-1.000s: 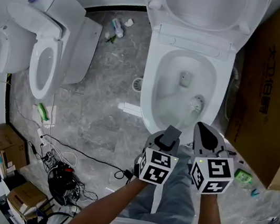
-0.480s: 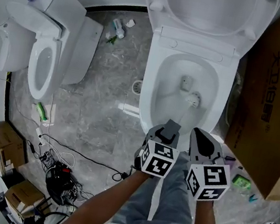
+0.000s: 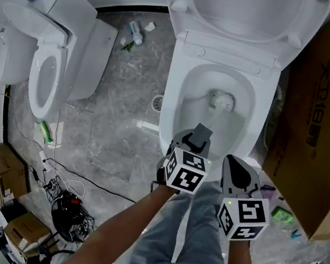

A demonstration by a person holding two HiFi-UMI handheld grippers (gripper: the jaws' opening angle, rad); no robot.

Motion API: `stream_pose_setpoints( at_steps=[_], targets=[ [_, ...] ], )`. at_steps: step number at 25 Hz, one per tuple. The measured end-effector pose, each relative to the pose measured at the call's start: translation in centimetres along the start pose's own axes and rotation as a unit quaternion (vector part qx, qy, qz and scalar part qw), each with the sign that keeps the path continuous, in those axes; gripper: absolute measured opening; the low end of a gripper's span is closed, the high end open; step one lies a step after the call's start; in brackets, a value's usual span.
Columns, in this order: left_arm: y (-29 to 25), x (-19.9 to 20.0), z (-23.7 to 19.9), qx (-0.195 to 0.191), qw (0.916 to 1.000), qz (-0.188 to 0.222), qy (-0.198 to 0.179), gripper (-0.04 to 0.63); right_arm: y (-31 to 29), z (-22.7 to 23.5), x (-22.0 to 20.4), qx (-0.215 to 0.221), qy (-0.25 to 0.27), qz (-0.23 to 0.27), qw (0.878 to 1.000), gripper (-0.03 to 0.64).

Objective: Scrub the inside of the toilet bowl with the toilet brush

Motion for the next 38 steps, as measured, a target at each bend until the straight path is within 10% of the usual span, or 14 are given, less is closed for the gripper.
stream_pose_setpoints(
  at_steps=[15, 38],
  targets=[
    [2.2, -2.3, -3.9, 0.048, 0.9984, -0.009, 0.029, 0.158, -0.5, -1.5, -0.6, 0.014, 0.006, -0.010, 1.000, -0.002],
    [3.1, -5.6, 2.1, 0.000, 0.9989, -0.033, 0.034, 0.158, -0.2, -1.3, -1.1, 0.017, -0.002, -0.009, 1.000, -0.002]
  ],
)
Point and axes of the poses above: the fingertips, and each gripper's own axes: y backward along the fingers, z to its right, x out of its top, the point moved 9 cm from there along y, backward along the fingers, and after that the axes turned 3 degrees about -y, right-handed, at the moved point
